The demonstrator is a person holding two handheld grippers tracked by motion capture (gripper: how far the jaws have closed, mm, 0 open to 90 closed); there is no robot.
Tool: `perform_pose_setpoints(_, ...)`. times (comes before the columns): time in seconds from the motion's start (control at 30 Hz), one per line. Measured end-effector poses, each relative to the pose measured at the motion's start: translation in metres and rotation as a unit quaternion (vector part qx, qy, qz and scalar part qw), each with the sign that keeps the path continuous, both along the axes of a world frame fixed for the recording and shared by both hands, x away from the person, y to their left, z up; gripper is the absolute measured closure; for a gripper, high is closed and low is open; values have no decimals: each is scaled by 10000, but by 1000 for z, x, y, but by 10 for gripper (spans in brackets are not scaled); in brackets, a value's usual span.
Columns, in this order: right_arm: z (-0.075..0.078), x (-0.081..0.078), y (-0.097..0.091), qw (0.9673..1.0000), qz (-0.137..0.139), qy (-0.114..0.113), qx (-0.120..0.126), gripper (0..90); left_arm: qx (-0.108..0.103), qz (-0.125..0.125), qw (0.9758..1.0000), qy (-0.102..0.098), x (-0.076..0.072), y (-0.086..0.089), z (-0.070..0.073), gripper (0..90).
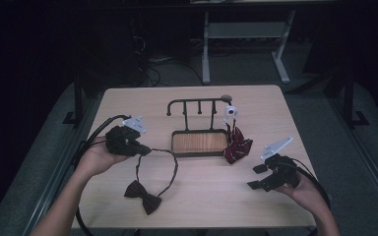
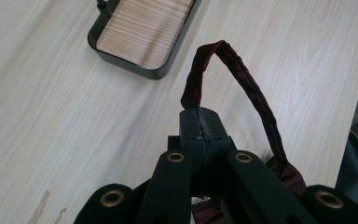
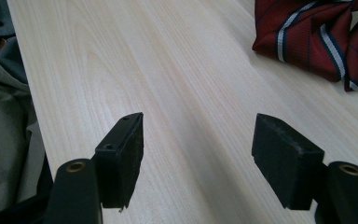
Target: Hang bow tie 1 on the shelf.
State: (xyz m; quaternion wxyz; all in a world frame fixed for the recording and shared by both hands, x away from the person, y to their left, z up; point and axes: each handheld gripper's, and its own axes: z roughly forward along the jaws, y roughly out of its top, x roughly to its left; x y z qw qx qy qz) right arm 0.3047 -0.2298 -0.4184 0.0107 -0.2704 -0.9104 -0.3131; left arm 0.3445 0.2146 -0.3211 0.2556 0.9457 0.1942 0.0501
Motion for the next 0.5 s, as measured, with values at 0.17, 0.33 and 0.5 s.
perform_pose_setpoints(0.17,0,0,0,10000,-6,11,-1,336,9,-5,10000,-26,0,1,6,900)
perform_pose_setpoints(0.33,-1,0,-1,10000,-2,18,5,336,-24,-15,10000,-47,1,2,11,900)
perform_pose_setpoints(0.5,-1,0,-1,10000,-11,33,9,335,-56,-37,10000,-32,2,2,16,900)
